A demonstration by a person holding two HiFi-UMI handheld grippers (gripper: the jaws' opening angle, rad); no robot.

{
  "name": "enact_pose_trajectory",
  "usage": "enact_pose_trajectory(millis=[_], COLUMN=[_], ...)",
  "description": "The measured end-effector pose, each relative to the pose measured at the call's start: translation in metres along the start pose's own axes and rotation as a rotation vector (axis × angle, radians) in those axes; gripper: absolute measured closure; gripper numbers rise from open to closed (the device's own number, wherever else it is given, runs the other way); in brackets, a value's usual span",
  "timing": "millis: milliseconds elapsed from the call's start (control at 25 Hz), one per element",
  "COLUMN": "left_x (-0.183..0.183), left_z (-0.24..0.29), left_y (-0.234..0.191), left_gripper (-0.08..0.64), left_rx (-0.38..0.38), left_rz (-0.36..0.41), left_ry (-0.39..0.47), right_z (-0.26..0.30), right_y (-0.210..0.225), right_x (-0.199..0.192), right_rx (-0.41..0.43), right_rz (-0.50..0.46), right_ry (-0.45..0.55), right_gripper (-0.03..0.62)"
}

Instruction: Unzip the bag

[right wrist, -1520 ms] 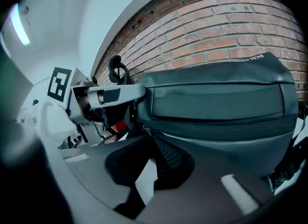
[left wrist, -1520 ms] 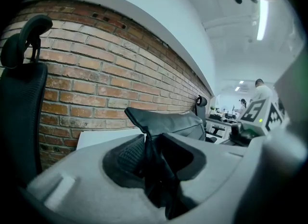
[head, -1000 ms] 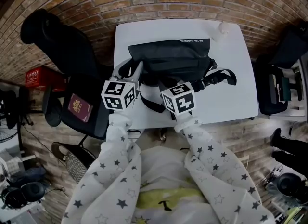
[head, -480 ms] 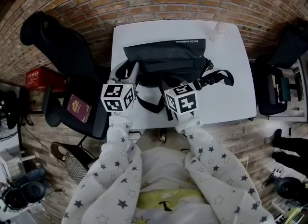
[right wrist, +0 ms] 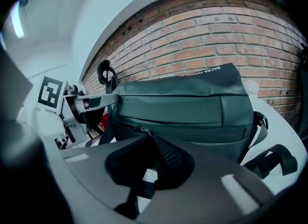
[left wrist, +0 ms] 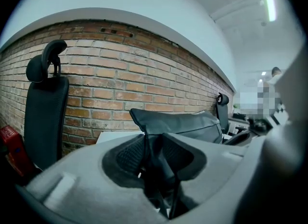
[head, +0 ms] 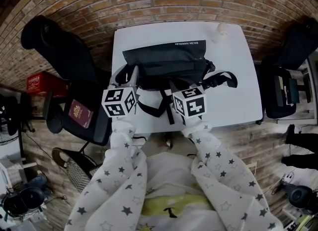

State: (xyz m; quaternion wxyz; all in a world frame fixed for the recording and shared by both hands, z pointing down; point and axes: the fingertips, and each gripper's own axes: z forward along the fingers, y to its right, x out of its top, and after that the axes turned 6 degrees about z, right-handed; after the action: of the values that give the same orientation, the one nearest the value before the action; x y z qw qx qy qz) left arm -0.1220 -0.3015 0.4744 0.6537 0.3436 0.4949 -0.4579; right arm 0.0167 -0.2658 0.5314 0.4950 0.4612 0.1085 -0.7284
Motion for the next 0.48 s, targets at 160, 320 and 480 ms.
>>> enact_pose_trajectory(millis=[160,320,480], left_x=[-0.001,-0.001,-0.002], left_z=[-0.001,-0.001,-0.002], left_y=[-0.007,-0.014,-0.02], left_gripper=[0.441,0.44,0.44], left_rx=[0.021,0.029,0.041], left_rz=[-0.006,-0.016,-0.017], left_ry=[-0.001,0.002,0.002], right_z=[-0.003,-0.006,-0.009], right_y=[0.008,0.016,0.025], right_x=[0.002,0.003,0.005], right_rx=[-0.02,-0.04,-0.062], right_rz=[0.011,0.014,0.029], right_ry=[0.009,0.016,0.025], right_gripper=[0.575,0.575,0.575])
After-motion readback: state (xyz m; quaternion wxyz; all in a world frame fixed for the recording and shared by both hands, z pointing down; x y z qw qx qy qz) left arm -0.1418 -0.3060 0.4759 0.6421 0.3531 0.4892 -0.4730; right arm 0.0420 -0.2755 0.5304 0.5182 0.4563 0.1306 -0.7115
